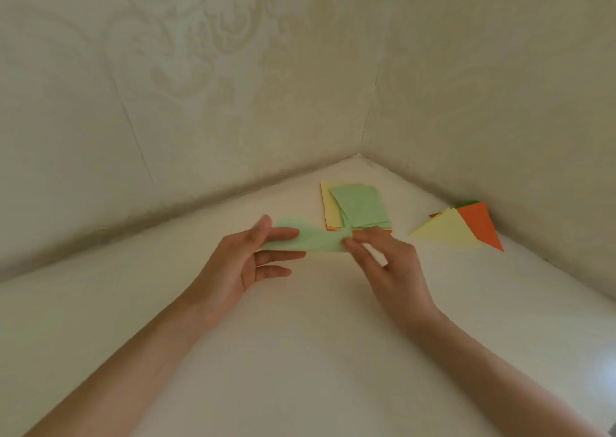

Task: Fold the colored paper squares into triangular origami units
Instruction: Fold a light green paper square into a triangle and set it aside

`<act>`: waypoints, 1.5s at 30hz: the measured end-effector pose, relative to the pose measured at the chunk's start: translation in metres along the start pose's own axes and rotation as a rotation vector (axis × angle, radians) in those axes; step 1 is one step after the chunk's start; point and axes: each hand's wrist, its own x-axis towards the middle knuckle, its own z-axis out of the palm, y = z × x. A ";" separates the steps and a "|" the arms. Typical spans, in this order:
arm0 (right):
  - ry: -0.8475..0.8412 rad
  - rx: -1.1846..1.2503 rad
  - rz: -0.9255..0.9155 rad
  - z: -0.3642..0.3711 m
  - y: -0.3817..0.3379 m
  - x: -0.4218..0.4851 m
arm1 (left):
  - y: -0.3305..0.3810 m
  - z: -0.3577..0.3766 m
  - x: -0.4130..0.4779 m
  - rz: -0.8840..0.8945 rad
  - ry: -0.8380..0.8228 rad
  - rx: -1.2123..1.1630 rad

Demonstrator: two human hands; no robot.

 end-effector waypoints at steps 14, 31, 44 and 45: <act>-0.057 0.396 0.490 -0.002 -0.006 0.006 | 0.000 0.008 -0.003 0.003 0.092 0.108; -0.323 0.482 0.299 -0.001 -0.001 0.004 | -0.004 0.009 -0.003 0.034 0.140 0.298; -0.361 0.403 0.416 -0.007 -0.001 0.009 | 0.006 0.000 -0.005 -0.137 -0.101 0.467; -0.367 0.398 0.449 -0.005 -0.001 0.007 | 0.006 0.000 -0.007 -0.133 -0.154 0.459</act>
